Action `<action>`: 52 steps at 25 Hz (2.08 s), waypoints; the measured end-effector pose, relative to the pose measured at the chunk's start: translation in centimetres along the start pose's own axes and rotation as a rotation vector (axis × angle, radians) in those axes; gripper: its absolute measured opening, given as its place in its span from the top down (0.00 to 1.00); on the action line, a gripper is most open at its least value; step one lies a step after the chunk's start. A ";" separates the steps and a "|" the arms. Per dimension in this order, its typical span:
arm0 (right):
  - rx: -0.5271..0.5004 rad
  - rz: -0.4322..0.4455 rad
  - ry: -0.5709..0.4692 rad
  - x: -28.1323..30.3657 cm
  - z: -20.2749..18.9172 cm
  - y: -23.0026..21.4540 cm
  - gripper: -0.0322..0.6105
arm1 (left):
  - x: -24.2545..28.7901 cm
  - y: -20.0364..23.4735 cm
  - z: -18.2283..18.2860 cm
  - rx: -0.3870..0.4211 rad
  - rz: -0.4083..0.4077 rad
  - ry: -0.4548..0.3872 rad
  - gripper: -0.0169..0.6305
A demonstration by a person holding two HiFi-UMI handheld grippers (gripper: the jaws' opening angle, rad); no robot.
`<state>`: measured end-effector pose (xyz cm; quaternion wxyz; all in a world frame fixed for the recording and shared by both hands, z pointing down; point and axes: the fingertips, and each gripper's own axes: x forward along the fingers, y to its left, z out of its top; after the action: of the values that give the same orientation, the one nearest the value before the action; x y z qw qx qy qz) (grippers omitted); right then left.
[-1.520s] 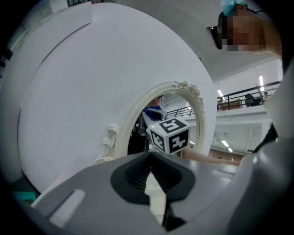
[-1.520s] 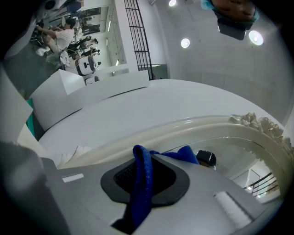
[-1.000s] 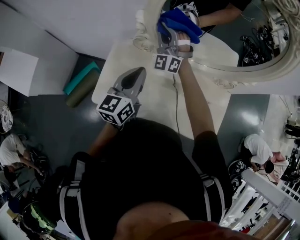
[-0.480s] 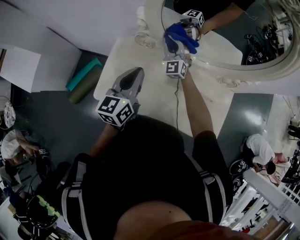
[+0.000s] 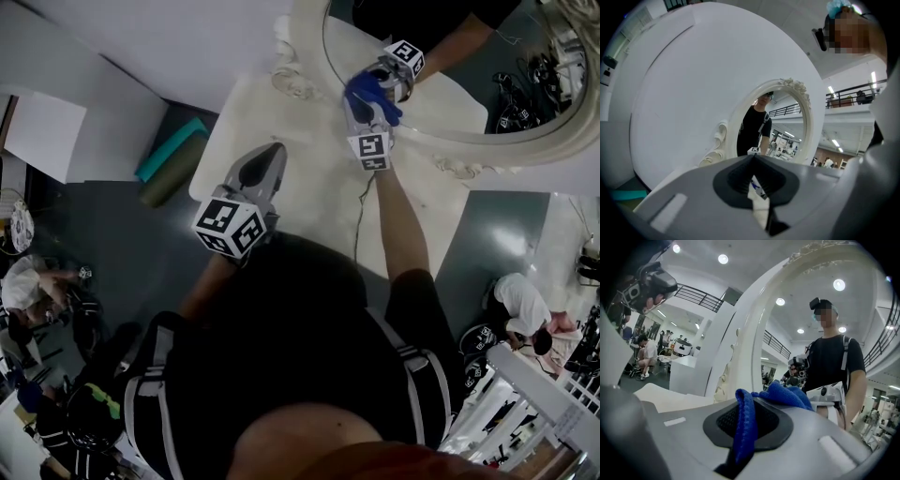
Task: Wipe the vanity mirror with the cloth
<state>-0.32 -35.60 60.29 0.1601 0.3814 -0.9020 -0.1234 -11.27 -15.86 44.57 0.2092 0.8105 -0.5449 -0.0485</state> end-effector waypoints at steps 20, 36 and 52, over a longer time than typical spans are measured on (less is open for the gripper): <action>0.877 -0.446 -0.859 -20.8 15.4 -13.2 0.90 | -0.3 -1.5 0.7 0.024 -0.069 -0.024 0.96; 0.540 -0.948 -0.963 -31.5 18.7 -28.1 0.89 | -1.3 -2.7 0.8 0.029 -0.083 -0.028 0.96; 0.423 -0.953 -0.808 -29.3 25.0 -29.7 0.89 | -0.3 -2.1 0.8 0.012 -0.061 -0.035 0.96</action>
<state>28.66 -31.90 21.43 -0.3417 0.6858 -0.6285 -0.1343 -9.82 -15.10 42.99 0.1932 0.8271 -0.5236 -0.0659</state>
